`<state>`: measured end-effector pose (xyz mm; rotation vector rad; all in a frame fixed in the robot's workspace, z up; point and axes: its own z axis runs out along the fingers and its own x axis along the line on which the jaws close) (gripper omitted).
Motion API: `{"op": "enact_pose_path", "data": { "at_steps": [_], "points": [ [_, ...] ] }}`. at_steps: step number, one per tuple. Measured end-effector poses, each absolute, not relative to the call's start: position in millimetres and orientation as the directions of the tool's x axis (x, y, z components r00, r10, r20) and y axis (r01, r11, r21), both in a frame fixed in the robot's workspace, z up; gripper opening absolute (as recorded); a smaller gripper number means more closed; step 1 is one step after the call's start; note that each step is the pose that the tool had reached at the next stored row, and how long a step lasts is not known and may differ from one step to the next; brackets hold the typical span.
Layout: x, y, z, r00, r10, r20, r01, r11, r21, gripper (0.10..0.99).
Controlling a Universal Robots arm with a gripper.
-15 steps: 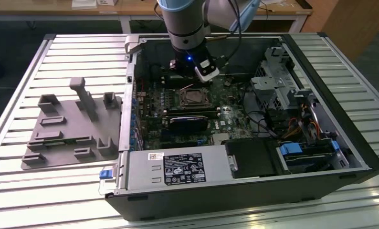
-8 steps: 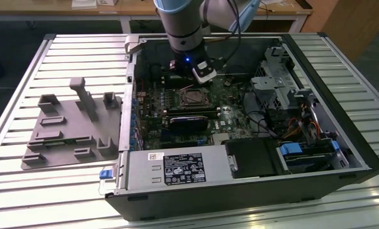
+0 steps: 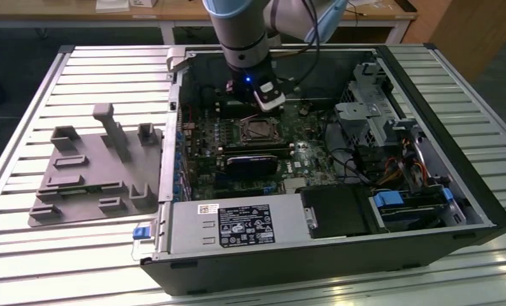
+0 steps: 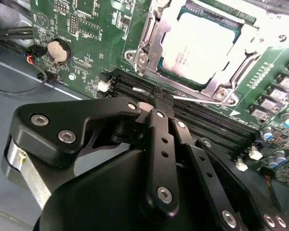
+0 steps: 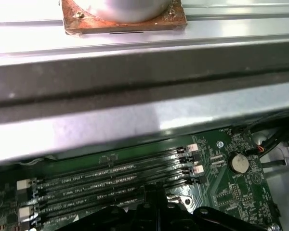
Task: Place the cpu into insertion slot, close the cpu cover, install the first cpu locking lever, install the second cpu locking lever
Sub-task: 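Install the first cpu locking lever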
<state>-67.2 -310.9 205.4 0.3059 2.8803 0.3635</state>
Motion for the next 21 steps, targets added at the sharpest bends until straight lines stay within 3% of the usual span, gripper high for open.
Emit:
{"op": "enact_pose_path", "data": {
  "at_steps": [21],
  "points": [
    [-68.9,-305.9,195.5,-0.921,0.338,-0.193,0.284,0.922,0.264,0.102]
  ]
}}
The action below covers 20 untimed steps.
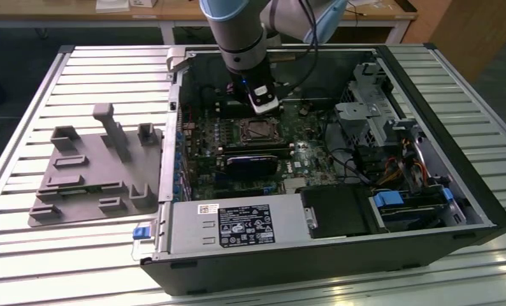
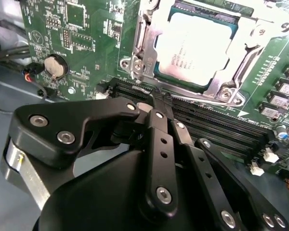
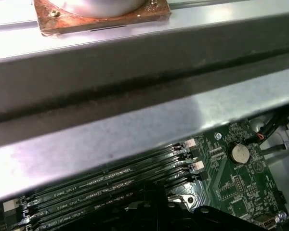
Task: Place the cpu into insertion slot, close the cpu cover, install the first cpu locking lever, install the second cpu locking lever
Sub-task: 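Install the first cpu locking lever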
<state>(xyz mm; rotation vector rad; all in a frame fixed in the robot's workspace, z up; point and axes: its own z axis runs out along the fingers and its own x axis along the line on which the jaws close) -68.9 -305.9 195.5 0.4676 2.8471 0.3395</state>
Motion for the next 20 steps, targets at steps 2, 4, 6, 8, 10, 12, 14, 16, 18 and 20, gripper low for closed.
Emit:
{"op": "enact_pose_path", "data": {
  "at_steps": [2,4,6,8,10,12,14,16,18,20],
  "points": [
    [-68.9,-305.9,194.0,-0.917,0.349,-0.193,0.295,0.919,0.263,0.102],
    [-68.9,-305.9,192.8,-0.913,0.359,-0.193,0.304,0.916,0.263,0.102],
    [-68.9,-305.9,192.0,-0.91,0.367,-0.193,0.313,0.913,0.262,0.102],
    [-69.0,-305.9,191.3,-0.907,0.374,-0.194,0.32,0.911,0.261,0.102],
    [-68.9,-305.9,190.5,-0.904,0.382,-0.194,0.328,0.908,0.26,0.102],
    [-68.9,-305.8,189.6,-0.901,0.388,-0.194,0.334,0.906,0.26,0.102],
    [-68.9,-305.9,189.2,-0.901,0.389,-0.194,0.335,0.906,0.259,0.102],
    [-69.0,-305.9,189.1,-0.9,0.389,-0.194,0.336,0.905,0.26,0.102],
    [-69.0,-305.9,189.0,-0.9,0.39,-0.193,0.336,0.905,0.263,0.102],
    [-69.0,-305.8,188.9,-0.9,0.391,-0.191,0.335,0.903,0.267,0.102]
  ]
}}
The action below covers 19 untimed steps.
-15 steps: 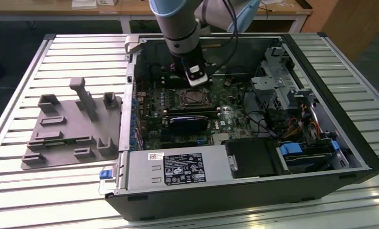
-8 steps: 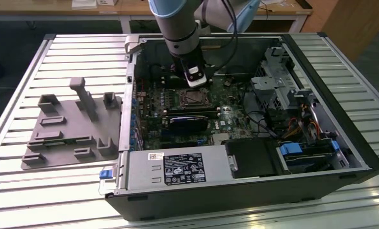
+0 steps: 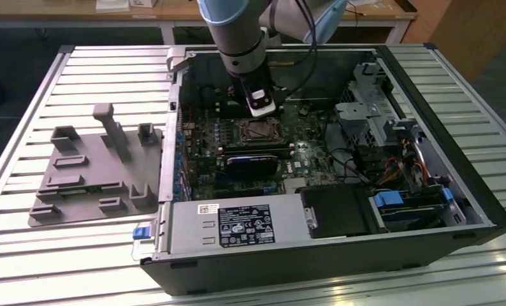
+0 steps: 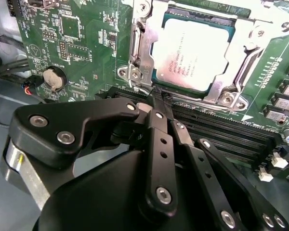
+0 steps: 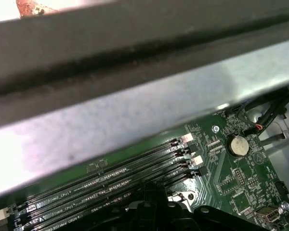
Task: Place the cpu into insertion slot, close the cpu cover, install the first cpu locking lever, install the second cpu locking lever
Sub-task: 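Install the first cpu locking lever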
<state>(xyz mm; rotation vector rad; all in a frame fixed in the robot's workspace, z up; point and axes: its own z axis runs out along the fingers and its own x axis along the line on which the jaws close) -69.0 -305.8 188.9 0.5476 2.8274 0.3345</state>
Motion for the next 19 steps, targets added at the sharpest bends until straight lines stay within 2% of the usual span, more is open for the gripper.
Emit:
{"op": "enact_pose_path", "data": {
  "at_steps": [6,19],
  "points": [
    [-69,-306,191,-0.901,0.391,-0.191,0.335,0.903,0.267,0.102],
    [-69,-306,217,-0.901,0.39,-0.191,0.335,0.904,0.267,0.102]
  ]
}}
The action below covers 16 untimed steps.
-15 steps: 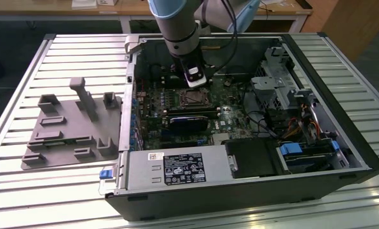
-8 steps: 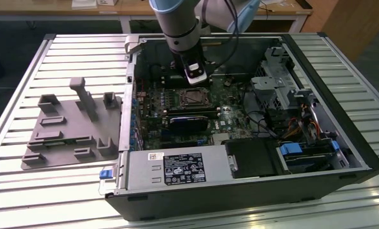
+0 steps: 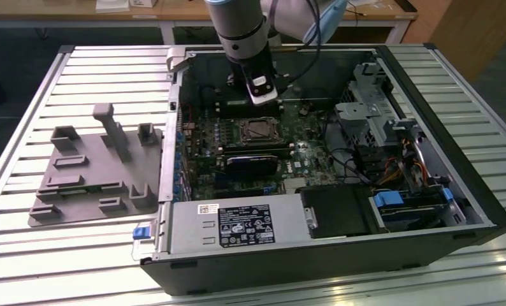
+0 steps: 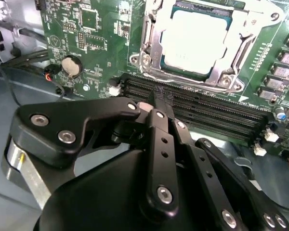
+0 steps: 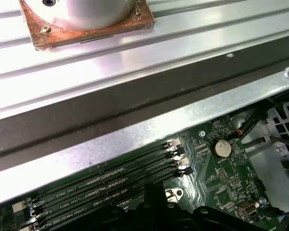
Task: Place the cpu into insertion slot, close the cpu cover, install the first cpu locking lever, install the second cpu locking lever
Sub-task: 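Install the first cpu locking lever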
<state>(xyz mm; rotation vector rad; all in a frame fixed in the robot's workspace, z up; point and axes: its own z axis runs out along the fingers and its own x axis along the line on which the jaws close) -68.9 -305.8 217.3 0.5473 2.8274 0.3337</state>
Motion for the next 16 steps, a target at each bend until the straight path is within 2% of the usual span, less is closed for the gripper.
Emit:
{"op": "enact_pose_path", "data": {
  "at_steps": [5,16],
  "points": [
    [-68.1,-305.9,217.2,-0.903,0.389,-0.179,0.339,0.905,0.256,0.102],
    [-65.2,-307.6,216.9,-0.912,0.371,-0.174,0.35,0.926,0.141,0.102]
  ]
}}
